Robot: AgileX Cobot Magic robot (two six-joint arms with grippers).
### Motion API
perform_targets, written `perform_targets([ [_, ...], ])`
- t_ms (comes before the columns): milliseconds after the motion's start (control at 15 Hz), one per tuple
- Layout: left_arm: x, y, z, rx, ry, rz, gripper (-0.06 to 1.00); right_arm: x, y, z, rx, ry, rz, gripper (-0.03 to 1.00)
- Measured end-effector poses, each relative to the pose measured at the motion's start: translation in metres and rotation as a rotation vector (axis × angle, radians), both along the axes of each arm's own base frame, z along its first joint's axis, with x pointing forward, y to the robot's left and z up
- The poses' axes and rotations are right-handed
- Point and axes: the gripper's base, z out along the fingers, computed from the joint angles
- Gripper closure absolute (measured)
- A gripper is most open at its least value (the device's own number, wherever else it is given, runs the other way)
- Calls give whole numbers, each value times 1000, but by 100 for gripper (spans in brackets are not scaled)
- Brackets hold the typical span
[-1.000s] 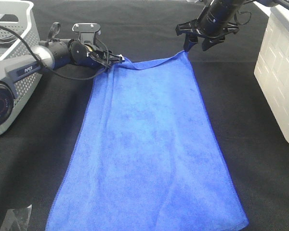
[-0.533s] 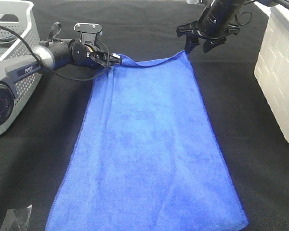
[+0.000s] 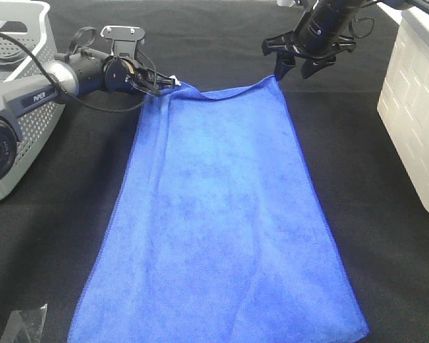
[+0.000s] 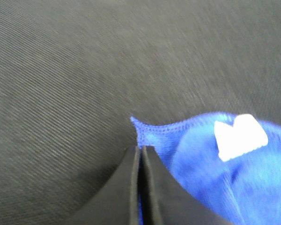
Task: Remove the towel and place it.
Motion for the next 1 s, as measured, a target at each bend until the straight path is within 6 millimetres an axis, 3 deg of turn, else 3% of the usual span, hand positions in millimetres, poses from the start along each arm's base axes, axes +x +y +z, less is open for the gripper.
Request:
perform_targets([
  [667,-2,7,-4,-10,63,102,94,0,0,0,-2,5,1,38],
  [1000,-1,16,-4,-18,69,166,86,0,0,0,-3,5,1,38],
])
